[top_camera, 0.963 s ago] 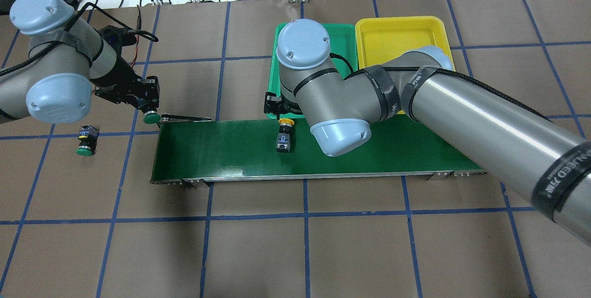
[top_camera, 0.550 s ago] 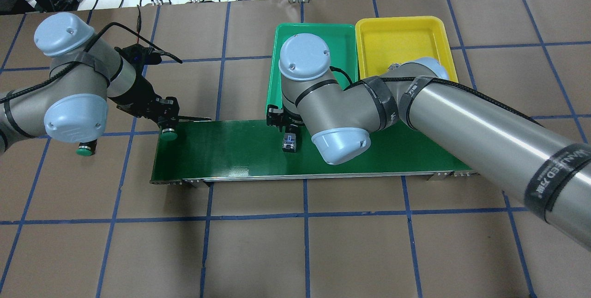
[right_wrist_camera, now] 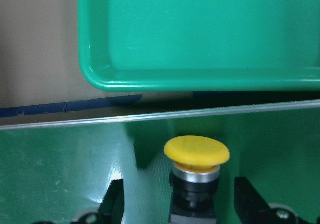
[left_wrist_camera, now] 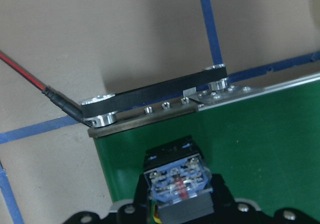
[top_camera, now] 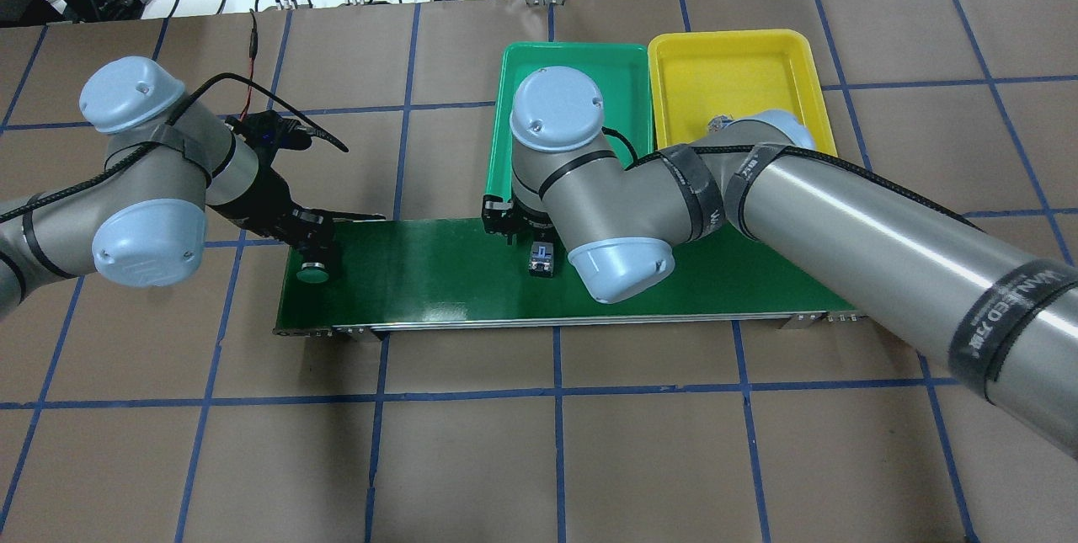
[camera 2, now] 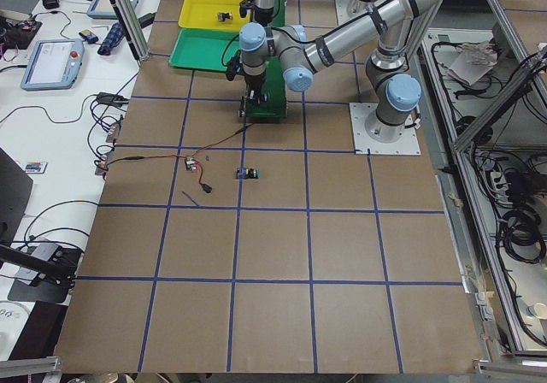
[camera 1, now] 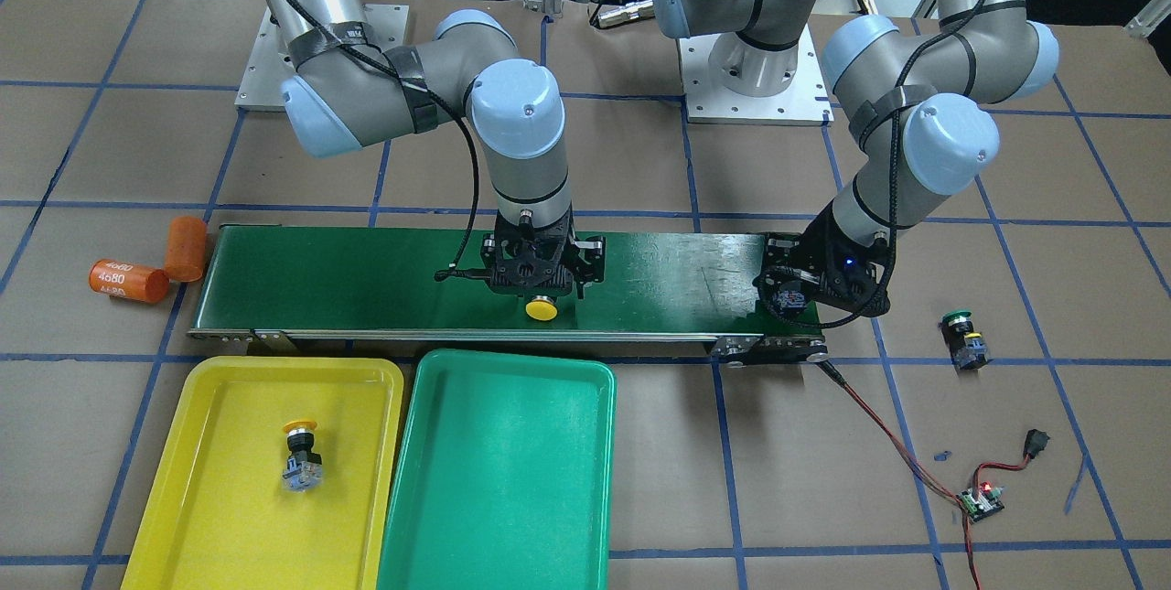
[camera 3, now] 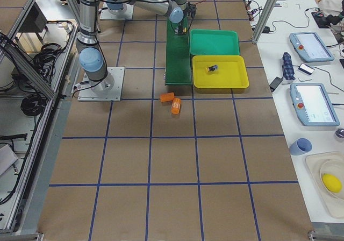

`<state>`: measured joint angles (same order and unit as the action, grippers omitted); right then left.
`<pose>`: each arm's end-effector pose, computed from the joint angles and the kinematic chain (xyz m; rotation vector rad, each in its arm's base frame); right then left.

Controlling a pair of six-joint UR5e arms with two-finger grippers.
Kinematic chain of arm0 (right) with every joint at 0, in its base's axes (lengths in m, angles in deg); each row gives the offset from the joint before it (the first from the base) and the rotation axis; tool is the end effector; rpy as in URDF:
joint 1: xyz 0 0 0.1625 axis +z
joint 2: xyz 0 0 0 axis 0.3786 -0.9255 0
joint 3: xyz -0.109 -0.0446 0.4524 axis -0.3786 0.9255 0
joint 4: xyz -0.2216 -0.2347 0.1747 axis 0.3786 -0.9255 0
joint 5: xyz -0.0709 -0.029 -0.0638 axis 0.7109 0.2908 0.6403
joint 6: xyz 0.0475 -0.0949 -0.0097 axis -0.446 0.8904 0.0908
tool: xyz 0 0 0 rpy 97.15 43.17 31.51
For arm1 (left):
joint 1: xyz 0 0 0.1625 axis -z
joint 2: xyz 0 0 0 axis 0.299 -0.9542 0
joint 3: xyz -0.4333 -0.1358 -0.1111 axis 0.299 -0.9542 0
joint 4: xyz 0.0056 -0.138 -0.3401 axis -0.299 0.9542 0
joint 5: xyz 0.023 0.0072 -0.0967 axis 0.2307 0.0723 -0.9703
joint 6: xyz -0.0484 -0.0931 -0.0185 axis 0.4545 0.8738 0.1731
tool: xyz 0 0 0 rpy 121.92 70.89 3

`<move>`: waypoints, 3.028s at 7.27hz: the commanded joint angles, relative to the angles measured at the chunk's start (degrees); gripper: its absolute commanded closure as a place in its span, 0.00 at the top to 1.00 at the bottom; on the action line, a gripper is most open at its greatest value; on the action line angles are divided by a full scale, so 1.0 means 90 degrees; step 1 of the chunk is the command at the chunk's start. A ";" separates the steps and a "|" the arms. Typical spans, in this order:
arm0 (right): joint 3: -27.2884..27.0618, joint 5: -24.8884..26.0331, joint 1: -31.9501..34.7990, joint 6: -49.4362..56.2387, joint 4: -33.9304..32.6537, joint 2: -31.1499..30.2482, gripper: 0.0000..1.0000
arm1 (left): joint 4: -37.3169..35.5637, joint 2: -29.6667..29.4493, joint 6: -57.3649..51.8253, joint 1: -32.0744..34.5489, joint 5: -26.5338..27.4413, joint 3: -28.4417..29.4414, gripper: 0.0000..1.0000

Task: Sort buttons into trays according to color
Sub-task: 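Carry green button onto belt with left while right grasps yellow button, then place yellow button in yellow tray with right while left returns to pile, then grasp another green button with left while right nudges yellow-tray buttons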

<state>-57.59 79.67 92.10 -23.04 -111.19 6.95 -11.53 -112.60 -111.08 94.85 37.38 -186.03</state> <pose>0.3614 -0.4593 0.3133 0.1341 3.0272 -0.1187 -0.0455 -0.4681 0.3189 -0.3895 -2.9849 -0.0147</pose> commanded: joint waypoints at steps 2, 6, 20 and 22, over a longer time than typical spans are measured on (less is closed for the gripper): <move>0.0007 0.0575 -0.0010 0.0235 0.0034 -0.0039 0.16 | 0.0019 0.0074 0.0001 -0.0002 -0.0007 0.0123 1.00; 0.0230 0.0968 -0.0214 0.1062 0.0131 -0.0360 0.00 | 0.1258 0.0233 -0.0037 -0.1362 0.0071 0.1371 1.00; 0.0798 0.0267 -0.3818 0.6860 -0.0289 0.0605 0.13 | -0.0625 -0.2103 -0.0994 -0.2443 0.0814 0.1471 0.00; 0.0808 0.0082 -0.3644 0.6546 -0.0268 0.0751 0.20 | -0.0557 -0.1958 -0.0975 -0.2414 0.0813 0.1481 0.00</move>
<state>-50.44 81.58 58.33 37.68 -113.69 12.87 -16.96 -131.12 -119.94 72.88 44.68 -172.77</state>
